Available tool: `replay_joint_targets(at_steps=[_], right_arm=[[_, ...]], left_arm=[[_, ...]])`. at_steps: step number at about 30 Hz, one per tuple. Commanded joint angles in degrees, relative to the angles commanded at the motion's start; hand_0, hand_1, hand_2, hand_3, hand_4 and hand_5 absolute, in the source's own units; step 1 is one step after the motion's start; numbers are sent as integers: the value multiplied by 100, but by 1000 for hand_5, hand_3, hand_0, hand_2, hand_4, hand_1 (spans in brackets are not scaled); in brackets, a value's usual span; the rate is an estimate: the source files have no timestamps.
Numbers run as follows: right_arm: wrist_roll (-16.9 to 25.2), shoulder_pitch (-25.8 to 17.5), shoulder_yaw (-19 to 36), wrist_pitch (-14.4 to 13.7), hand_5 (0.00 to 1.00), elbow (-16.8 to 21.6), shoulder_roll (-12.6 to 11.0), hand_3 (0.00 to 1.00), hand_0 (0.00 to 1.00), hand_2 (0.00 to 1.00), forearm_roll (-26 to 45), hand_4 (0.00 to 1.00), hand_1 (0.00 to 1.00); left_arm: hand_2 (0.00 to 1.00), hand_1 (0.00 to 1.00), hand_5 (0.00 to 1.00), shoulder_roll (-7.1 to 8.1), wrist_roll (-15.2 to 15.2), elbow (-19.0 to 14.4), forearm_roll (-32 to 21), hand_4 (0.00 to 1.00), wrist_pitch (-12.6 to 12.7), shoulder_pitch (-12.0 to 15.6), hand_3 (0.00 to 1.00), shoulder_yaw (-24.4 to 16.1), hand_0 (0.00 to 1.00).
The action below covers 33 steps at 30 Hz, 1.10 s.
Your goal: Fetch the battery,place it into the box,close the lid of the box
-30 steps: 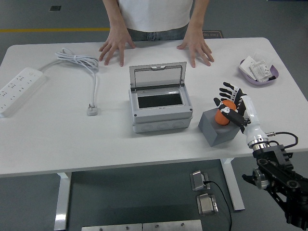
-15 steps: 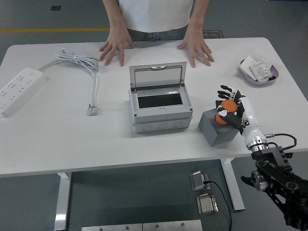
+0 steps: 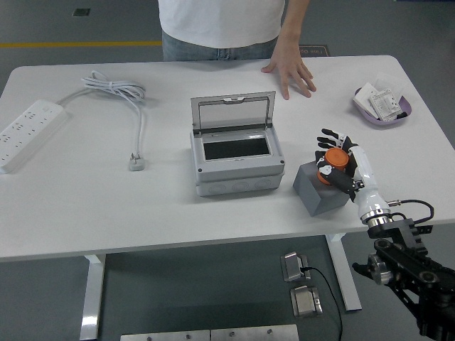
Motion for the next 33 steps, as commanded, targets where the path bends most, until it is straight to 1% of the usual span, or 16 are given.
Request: replay_joint_targets(at_steps=[7,8,13,14,19,20,25,26,31,32,33], right_arm=[[3,-4,-43,-33,15,21,11,783,663,731,43,549,735],[-2,-5,-46,-35,24,24,9,722,632,687,47,542,694],[-17,-7,-56,-59,24,27,6,722,632,687,78,542,694],[-19,-8,-56,-62,30,26,6,650,587,616,88,501,616],[-19,-9,-61,-74,30,17,0,650,587,616,158,501,616],[-17,-9,-62,-75,2,14,-1,617,582,551,177,258,544],[-8,-9,-70,-89,2,17,-5,617,582,551,255,258,544],[-7,-9,-71,-92,2,19,-5,600,569,530,262,183,520],[-21,-7,-92,-124,2,31,1,600,569,530,343,183,520],[-26,-7,-96,-125,2,33,1,576,534,502,355,99,484],[-33,-7,-102,-131,2,35,3,576,534,502,365,99,484]], left_arm=[[728,736,210,-4,-5,1,-2,638,0,-2,648,8,649],[728,736,211,-4,-5,1,0,639,1,-2,648,6,647],[728,736,211,-4,-4,1,12,639,3,3,648,-2,647],[728,735,211,-4,-4,1,12,641,3,3,648,-1,646],[728,735,211,-6,-11,1,4,641,4,2,648,9,646],[728,736,214,-6,-11,1,4,642,4,2,648,11,646],[728,736,214,-6,-11,1,15,642,7,2,648,4,646],[728,737,216,-6,-11,1,16,643,7,2,648,4,646],[728,737,216,-8,-12,2,22,643,8,5,648,3,646],[728,736,213,-8,-12,1,23,643,8,5,650,3,647],[728,736,213,-7,-12,1,23,643,8,5,650,4,647]])
